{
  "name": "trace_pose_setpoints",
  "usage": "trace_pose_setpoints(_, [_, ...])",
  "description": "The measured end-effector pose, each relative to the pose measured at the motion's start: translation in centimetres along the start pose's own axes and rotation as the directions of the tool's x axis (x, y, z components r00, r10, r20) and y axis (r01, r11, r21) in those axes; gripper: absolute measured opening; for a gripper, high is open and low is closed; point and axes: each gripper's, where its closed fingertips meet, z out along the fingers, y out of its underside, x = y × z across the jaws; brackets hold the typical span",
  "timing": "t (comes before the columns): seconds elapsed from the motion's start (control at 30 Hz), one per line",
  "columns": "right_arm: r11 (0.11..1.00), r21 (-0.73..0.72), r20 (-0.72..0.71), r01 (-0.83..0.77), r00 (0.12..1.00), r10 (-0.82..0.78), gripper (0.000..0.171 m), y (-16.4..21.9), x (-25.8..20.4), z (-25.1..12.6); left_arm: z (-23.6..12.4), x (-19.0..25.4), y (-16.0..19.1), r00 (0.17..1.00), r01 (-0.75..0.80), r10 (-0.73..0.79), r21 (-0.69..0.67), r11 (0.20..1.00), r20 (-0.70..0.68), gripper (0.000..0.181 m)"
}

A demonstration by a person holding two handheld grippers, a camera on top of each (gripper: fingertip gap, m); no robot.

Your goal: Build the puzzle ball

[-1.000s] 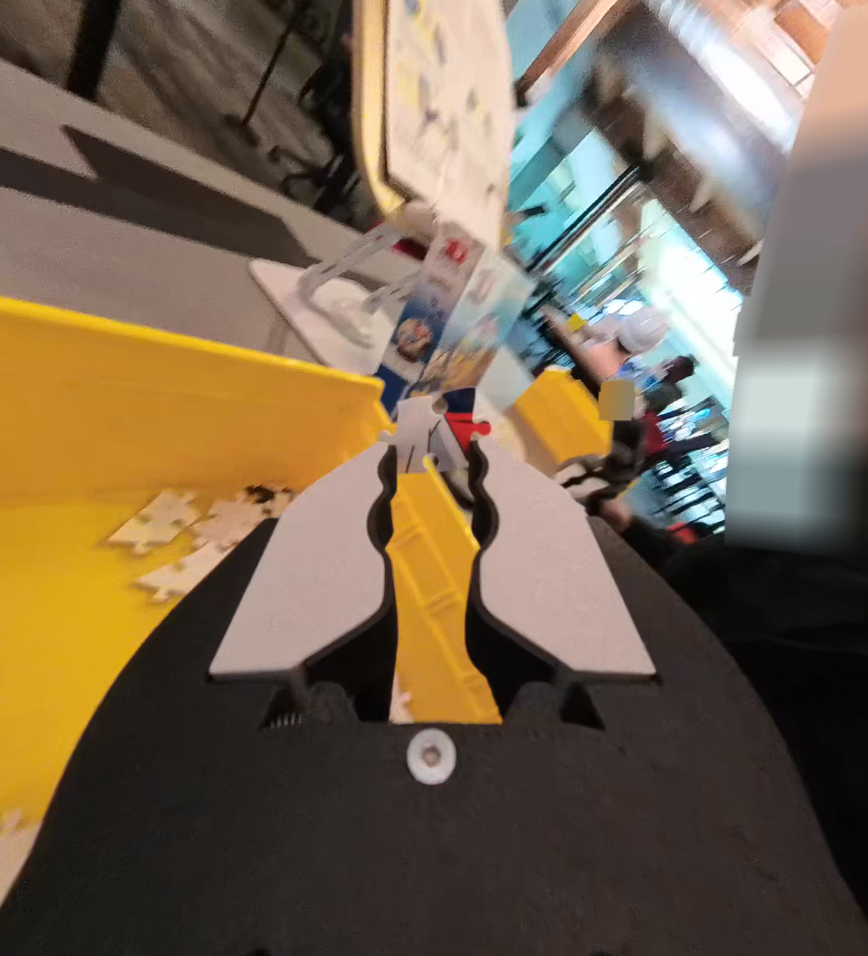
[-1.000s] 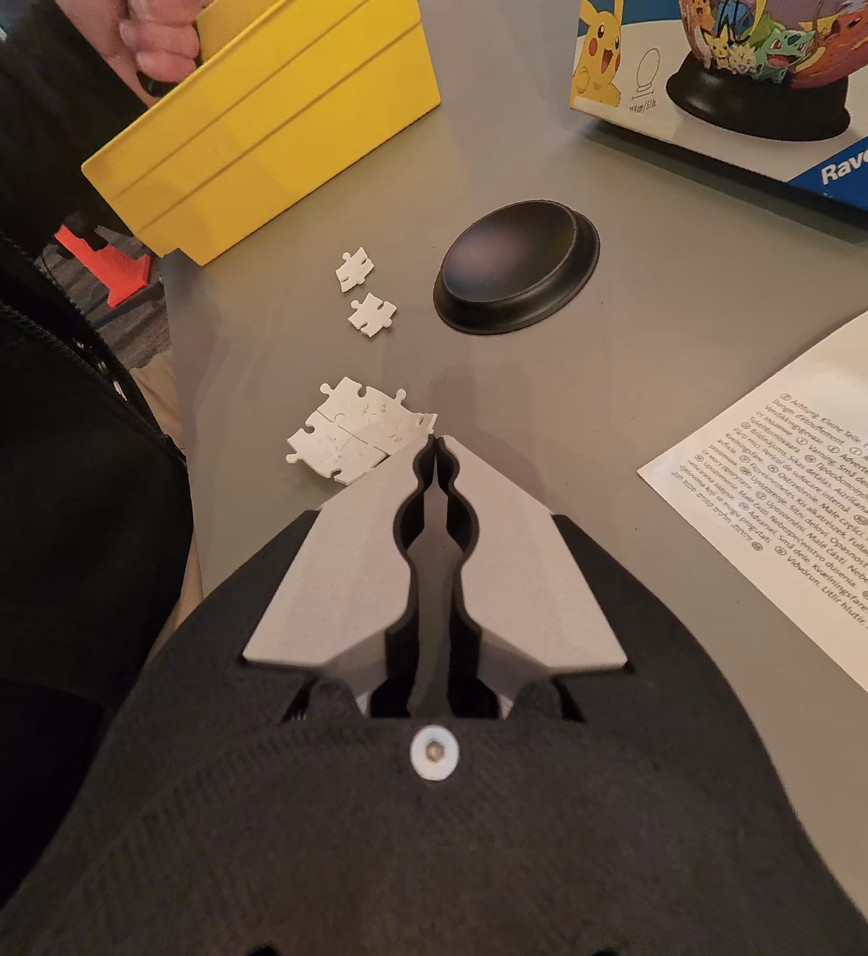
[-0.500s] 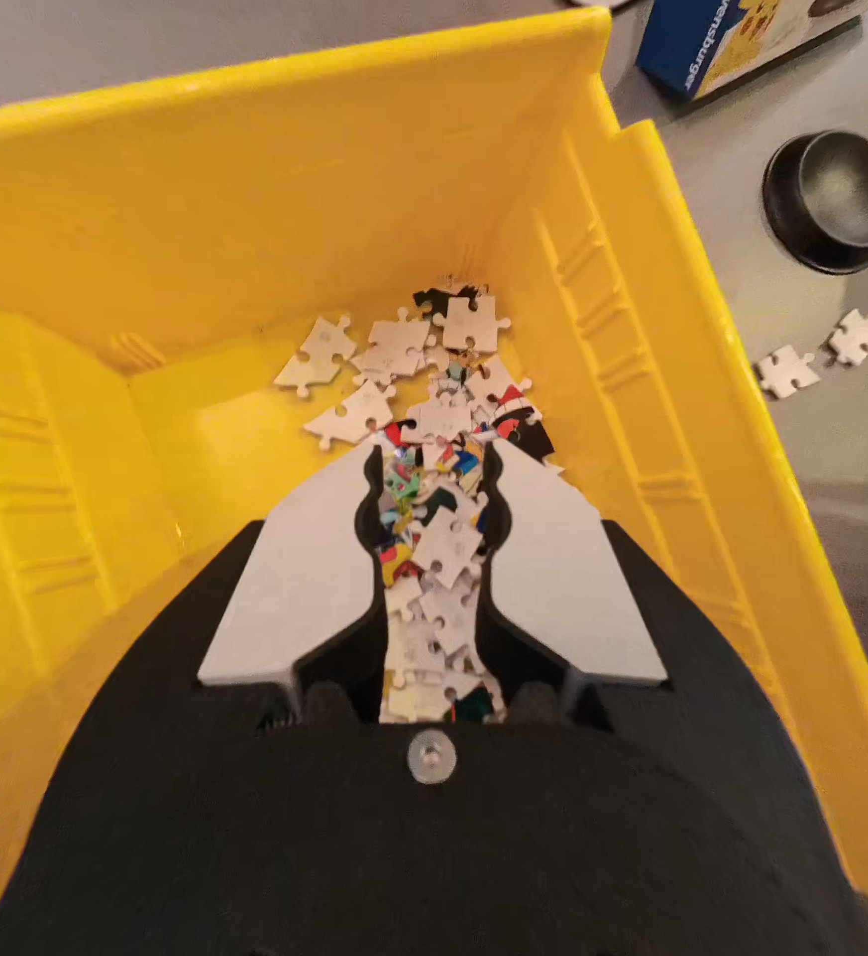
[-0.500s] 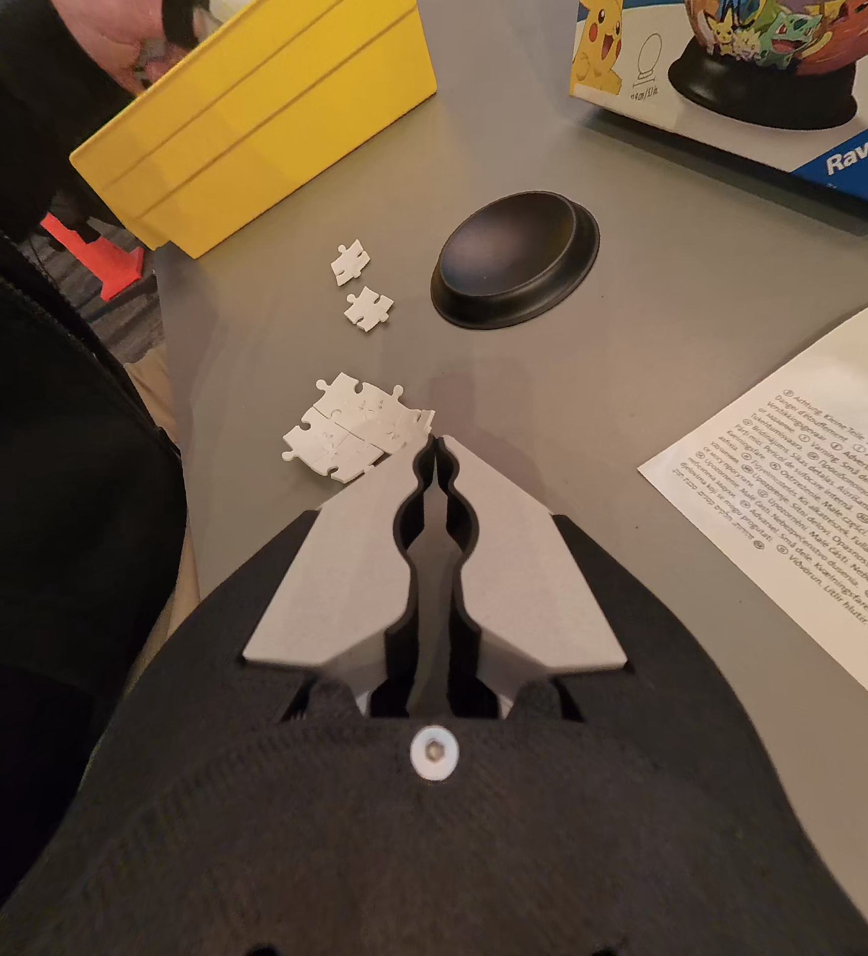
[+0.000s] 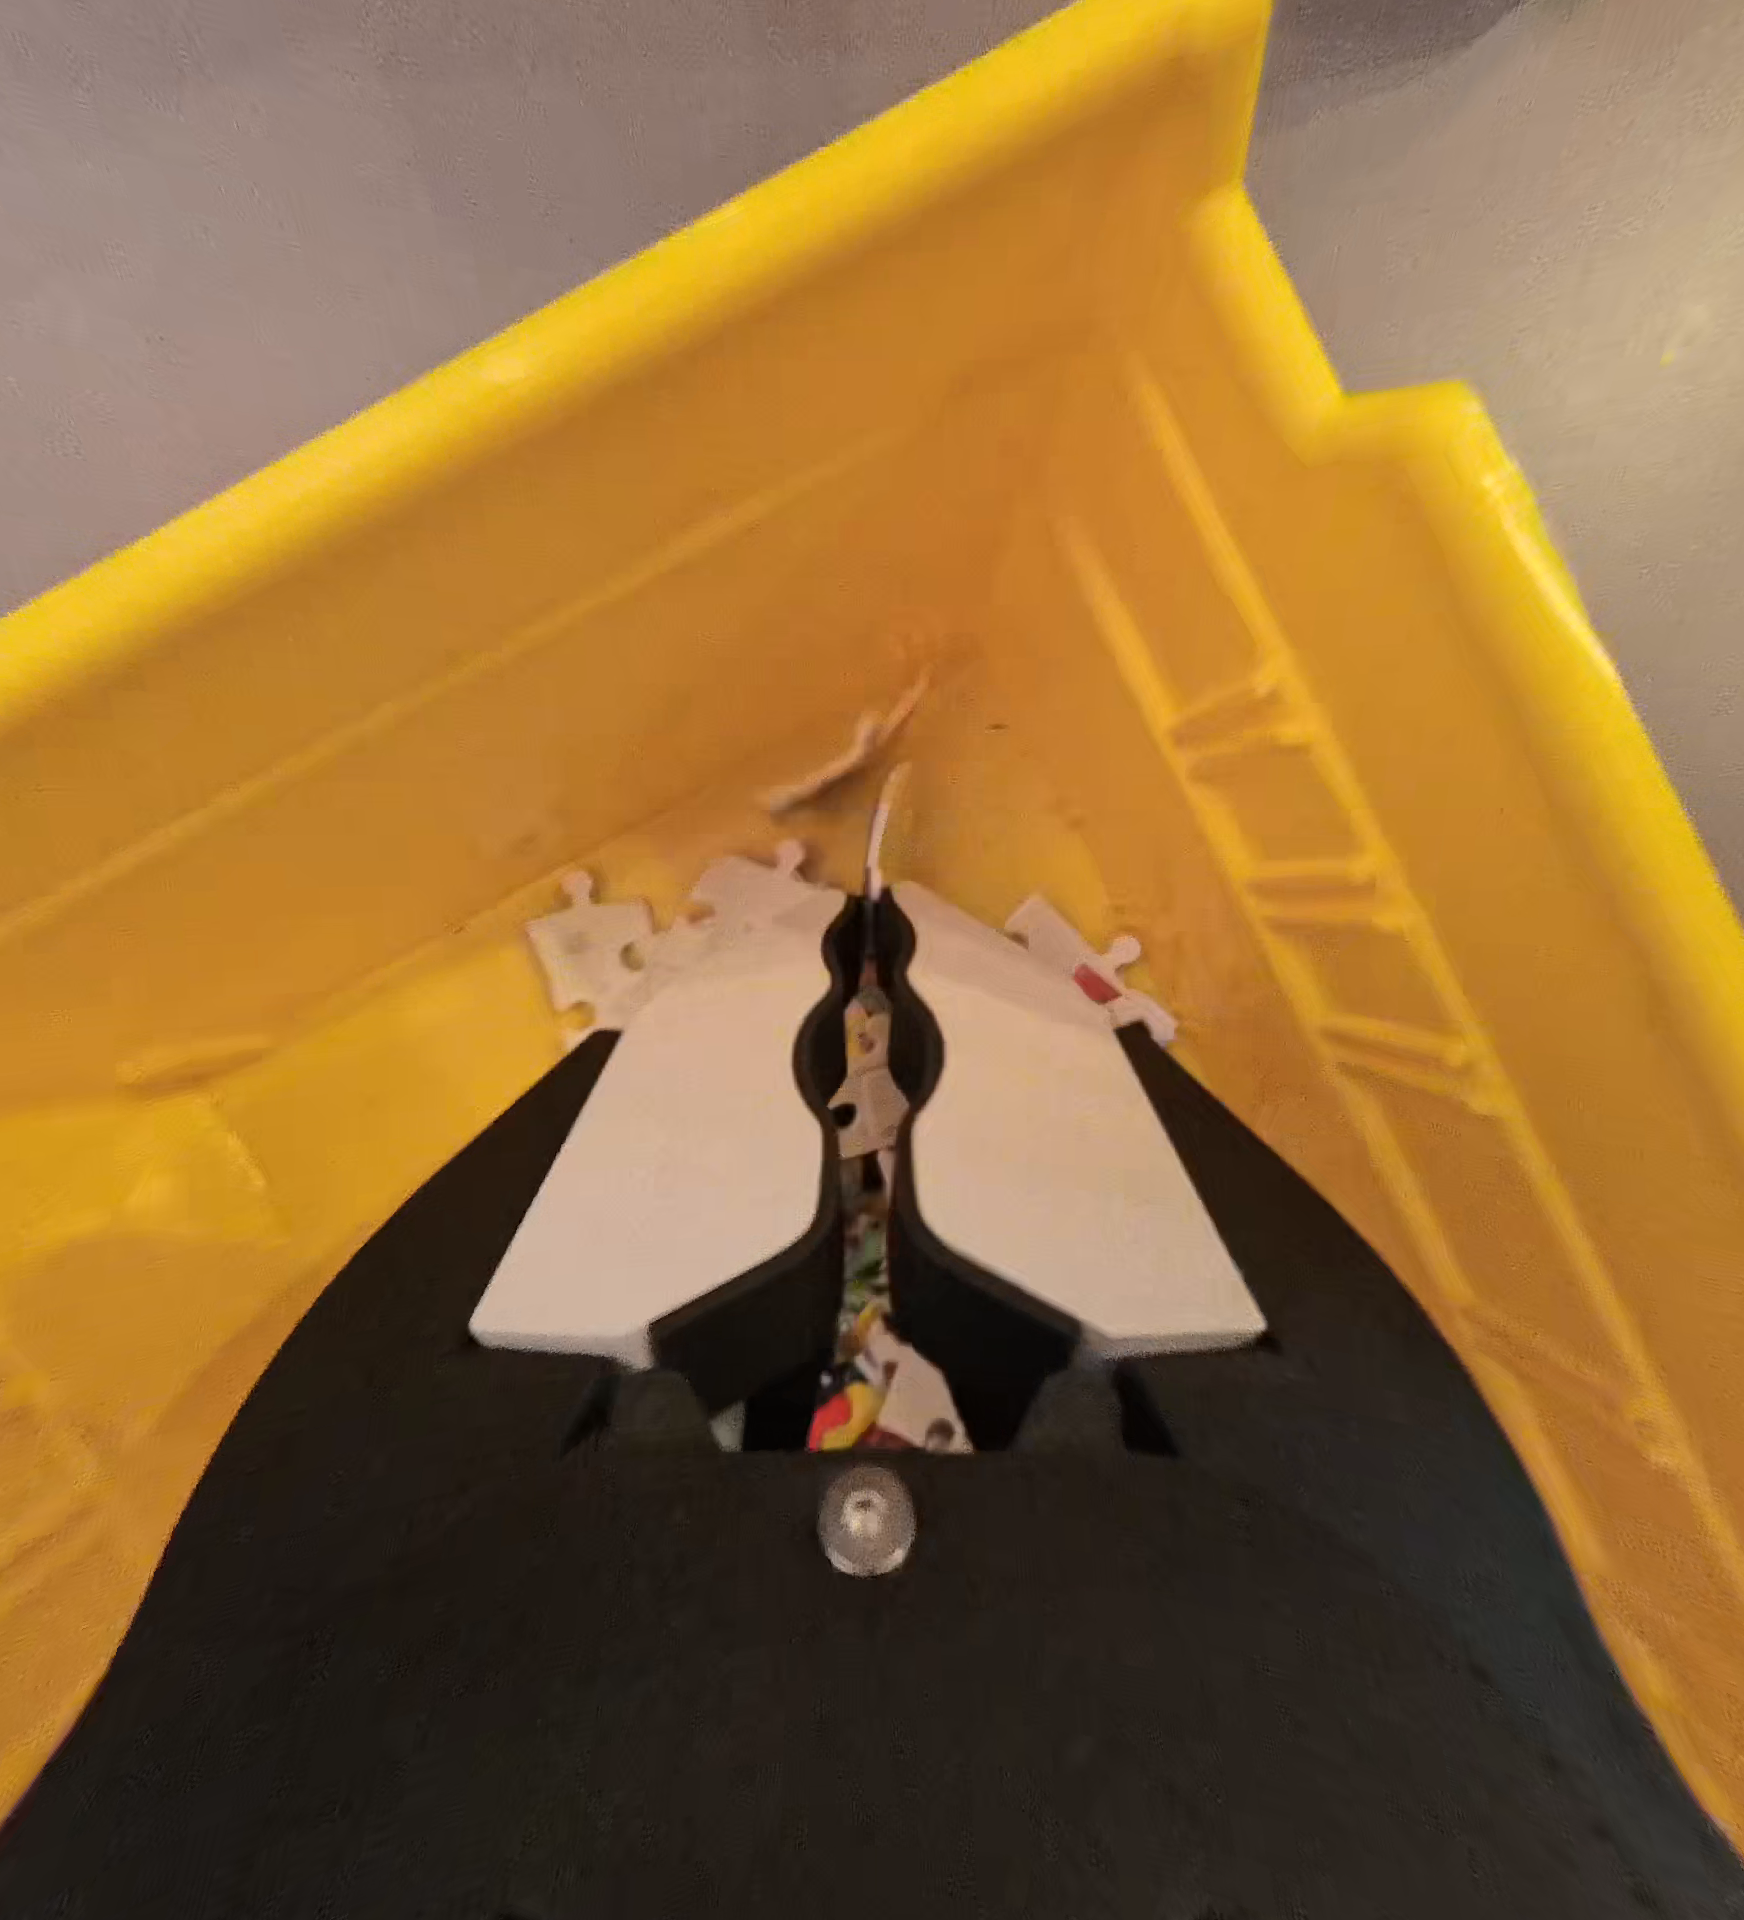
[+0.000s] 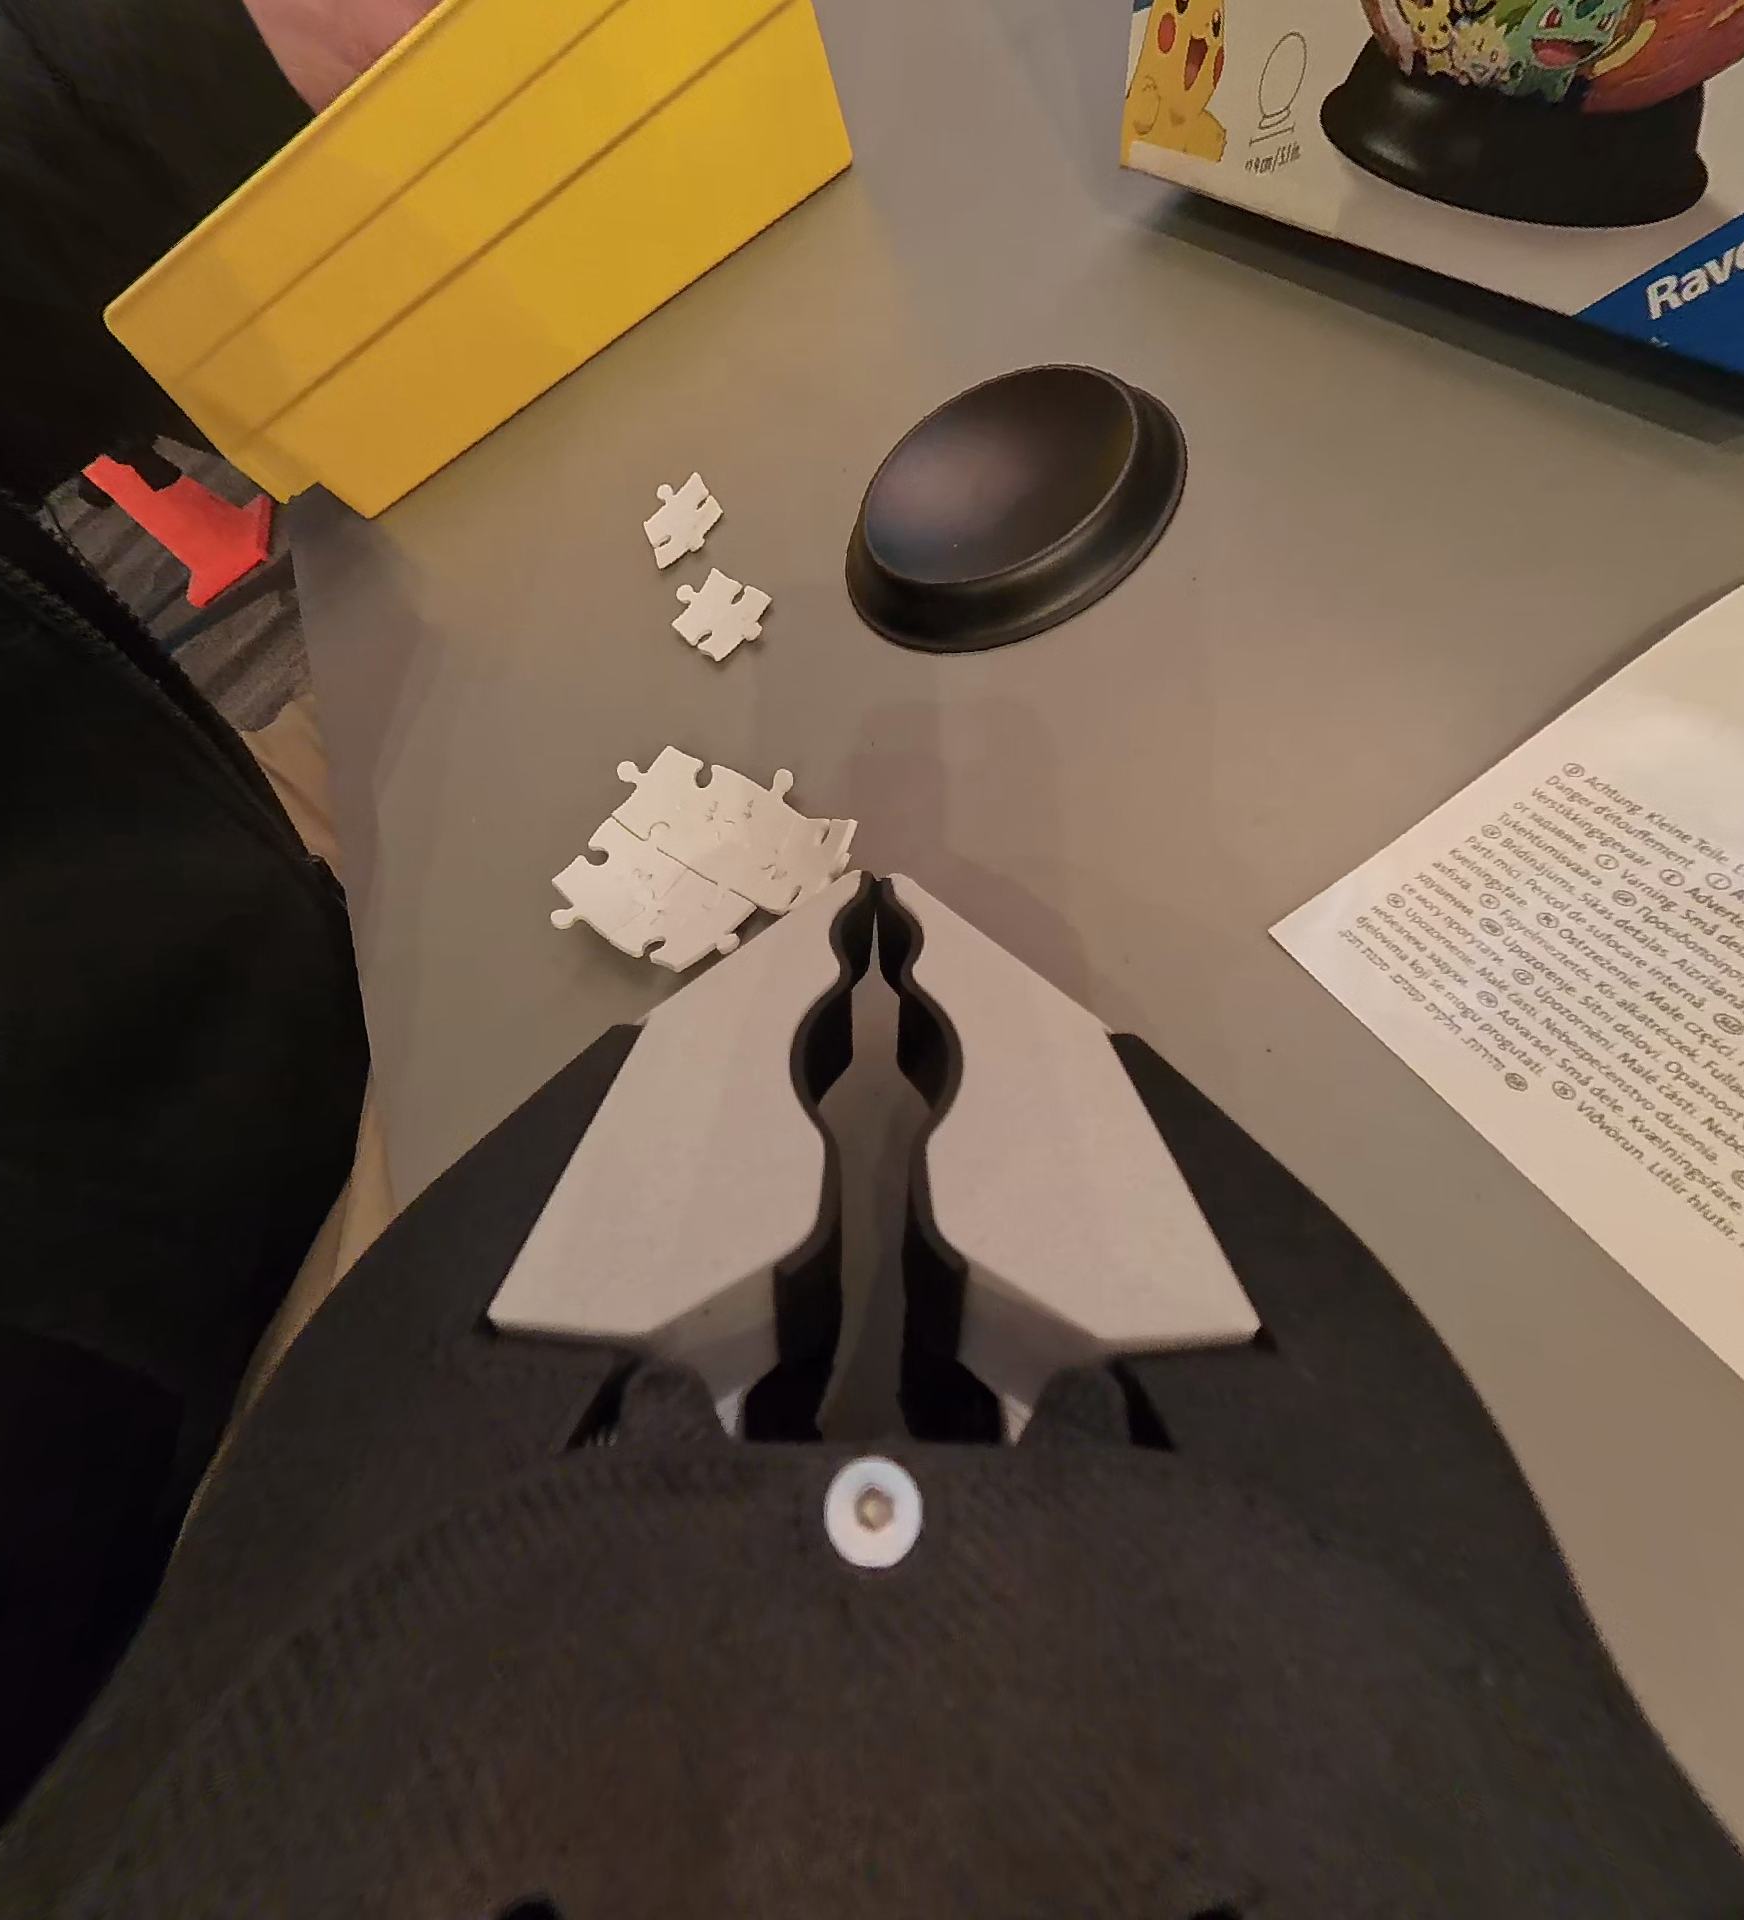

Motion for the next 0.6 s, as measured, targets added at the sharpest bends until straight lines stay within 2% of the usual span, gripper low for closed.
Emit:
trace_pose_setpoints(0.27, [1.0,0.001,0.003,-0.003,1.0,0.003,0.0,0.0,0.0,0.0,-4.3,-4.7,4.7,0.982,0.147,-0.143,-0.024,0.989,0.122,0.002])
trace_pose_setpoints(0.3, [1.0,0.0,0.003,-0.003,1.0,0.003,0.0,0.0,0.0,0.0,-4.6,-4.9,5.2,0.978,0.181,-0.175,-0.041,0.983,0.115,0.004])
trace_pose_setpoints(0.33, [1.0,0.0,0.003,-0.002,1.0,0.002,0.0,0.0,0.0,0.0,-4.7,-5.0,5.6,0.975,0.2,-0.193,-0.058,0.978,0.109,0.02])
trace_pose_setpoints(0.37, [1.0,-0.001,0.003,-0.003,1.0,0.003,0.0,0.0,0.0,0.0,-4.7,-5.0,5.3,0.976,0.194,-0.189,-0.043,0.98,0.106,0.028])
trace_pose_setpoints(0.47, [1.0,-0.001,0.001,-0.001,1.0,0.001,0.0,0.0,0.0,0.0,-3.8,-3.3,3.9,0.988,0.145,-0.143,-0.041,0.989,0.052,0.031])
trace_pose_setpoints(0.6, [1.0,0.003,0.001,0.0,1.0,0.0,0.0,-0.1,0.0,0.0,-1.4,0.0,2.7,1.0,0.012,-0.014,-0.113,0.994,-0.016,0.028])
